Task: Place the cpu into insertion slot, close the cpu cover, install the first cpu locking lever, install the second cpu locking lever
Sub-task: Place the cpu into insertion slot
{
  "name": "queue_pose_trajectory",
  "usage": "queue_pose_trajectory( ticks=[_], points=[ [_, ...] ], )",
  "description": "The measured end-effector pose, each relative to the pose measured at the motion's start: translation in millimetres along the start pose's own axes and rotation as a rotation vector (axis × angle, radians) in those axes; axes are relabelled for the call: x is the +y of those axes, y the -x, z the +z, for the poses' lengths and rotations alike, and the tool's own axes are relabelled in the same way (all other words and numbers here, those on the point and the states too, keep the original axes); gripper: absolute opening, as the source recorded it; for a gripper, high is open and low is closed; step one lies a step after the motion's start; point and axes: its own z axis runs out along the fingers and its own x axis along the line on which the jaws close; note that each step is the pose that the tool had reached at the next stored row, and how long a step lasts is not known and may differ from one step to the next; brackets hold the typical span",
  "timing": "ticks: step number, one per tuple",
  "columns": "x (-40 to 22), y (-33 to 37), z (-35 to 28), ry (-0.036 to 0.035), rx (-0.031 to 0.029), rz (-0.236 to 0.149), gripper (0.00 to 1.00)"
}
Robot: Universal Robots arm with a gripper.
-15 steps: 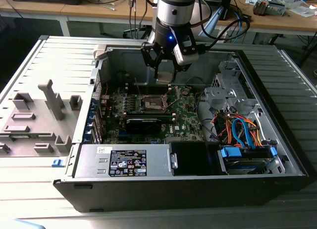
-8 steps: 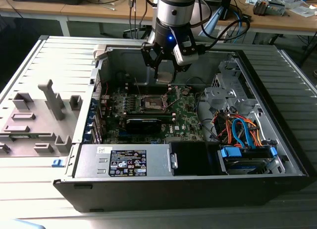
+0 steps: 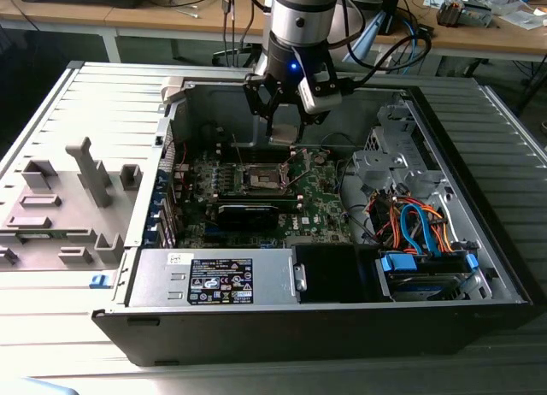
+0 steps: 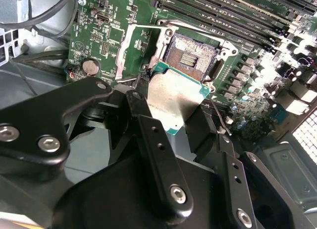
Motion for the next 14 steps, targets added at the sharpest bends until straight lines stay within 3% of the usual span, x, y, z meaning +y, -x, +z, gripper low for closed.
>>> queue_pose_trajectory(
  ticks=[14],
  points=[
    [-0.1, 0.0, 1.0, 0.0009, -0.0037, 0.051, 0.54]
  ],
)
